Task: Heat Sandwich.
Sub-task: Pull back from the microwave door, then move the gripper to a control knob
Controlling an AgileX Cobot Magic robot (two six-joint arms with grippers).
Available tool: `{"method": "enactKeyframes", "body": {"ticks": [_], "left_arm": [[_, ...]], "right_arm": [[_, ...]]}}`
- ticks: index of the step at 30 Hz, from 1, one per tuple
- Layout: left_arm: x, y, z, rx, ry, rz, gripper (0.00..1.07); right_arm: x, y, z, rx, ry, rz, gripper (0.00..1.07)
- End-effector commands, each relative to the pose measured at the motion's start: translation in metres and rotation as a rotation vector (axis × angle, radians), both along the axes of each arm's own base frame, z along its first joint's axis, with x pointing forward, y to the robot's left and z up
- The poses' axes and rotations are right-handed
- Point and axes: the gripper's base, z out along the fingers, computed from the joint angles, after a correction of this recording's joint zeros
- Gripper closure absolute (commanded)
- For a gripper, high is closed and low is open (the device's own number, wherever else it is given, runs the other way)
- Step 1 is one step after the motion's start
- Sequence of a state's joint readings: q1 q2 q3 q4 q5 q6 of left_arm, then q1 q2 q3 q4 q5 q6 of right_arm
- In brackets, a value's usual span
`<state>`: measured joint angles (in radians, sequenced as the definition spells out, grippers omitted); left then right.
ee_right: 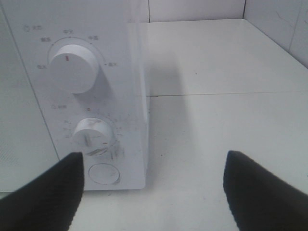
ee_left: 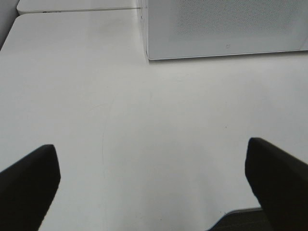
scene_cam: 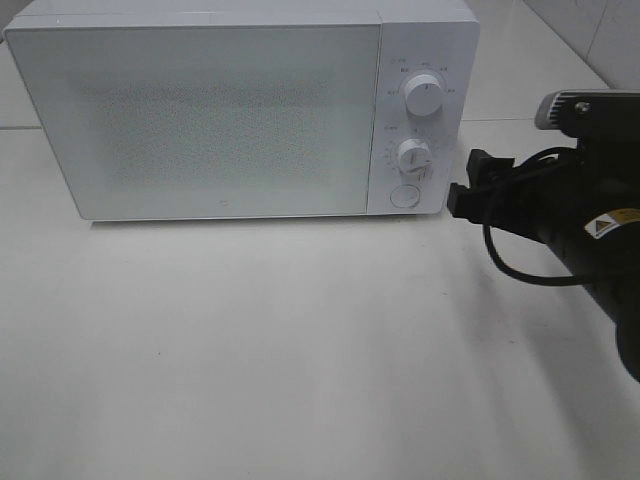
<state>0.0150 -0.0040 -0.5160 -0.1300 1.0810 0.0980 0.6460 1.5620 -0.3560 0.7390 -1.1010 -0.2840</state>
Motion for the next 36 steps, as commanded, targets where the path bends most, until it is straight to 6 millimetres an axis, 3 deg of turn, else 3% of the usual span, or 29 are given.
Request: {"method": "enactKeyframes", "body": {"ticks": [1, 24, 36], "left_arm": [[-0.003, -0.001, 0.000, -0.012, -0.028, 0.003, 0.06], [-0.003, -0.001, 0.000, -0.012, -0.028, 0.003, 0.06], [-0.003, -0.001, 0.000, -0.012, -0.028, 0.003, 0.06]], "right_arm": [[0.007, 0.019, -0.002, -0.023, -0.027, 0.033, 0.31], [0.053, 0.065, -0.034, -0.068, -0.004, 0.061, 0.31], [0.081, 0.067, -0.042, -0.074, -0.016, 0.044, 0.31]]}}
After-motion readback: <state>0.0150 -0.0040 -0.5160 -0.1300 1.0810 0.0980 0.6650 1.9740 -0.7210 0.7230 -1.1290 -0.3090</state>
